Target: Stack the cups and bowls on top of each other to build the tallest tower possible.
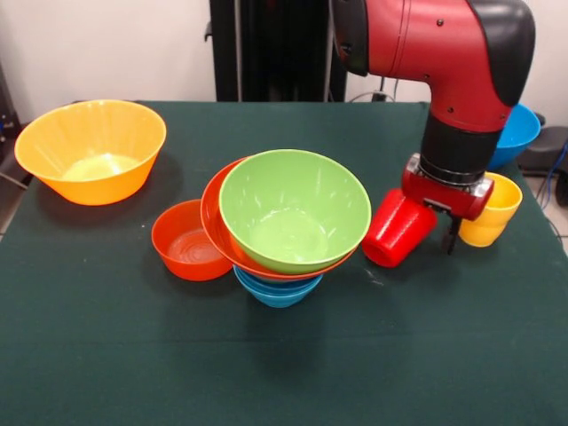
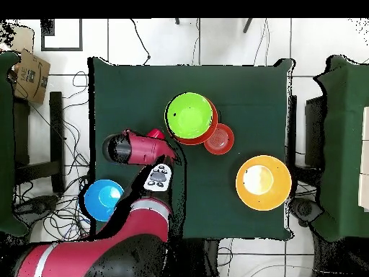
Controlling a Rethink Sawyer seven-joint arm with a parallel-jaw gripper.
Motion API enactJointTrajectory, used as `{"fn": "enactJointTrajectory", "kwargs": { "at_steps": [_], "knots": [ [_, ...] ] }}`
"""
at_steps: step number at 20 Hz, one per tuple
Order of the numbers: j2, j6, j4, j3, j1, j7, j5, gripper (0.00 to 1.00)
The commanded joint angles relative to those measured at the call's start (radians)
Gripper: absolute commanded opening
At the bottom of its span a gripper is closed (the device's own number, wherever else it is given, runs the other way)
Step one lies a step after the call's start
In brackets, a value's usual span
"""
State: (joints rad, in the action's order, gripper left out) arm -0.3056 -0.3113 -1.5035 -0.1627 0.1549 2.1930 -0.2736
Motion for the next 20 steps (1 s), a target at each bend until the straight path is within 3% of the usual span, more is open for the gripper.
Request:
{"fn": "enactJointTrajectory", "kwargs": {
  "at_steps": [1, 20],
  "knots": [
    [0.028, 0.048, 0.033, 0.043, 0.008, 0.113, 0.016, 0.00],
    [0.027, 0.048, 0.014, 0.015, 0.046, 0.148, -0.006, 0.00]
  ]
}}
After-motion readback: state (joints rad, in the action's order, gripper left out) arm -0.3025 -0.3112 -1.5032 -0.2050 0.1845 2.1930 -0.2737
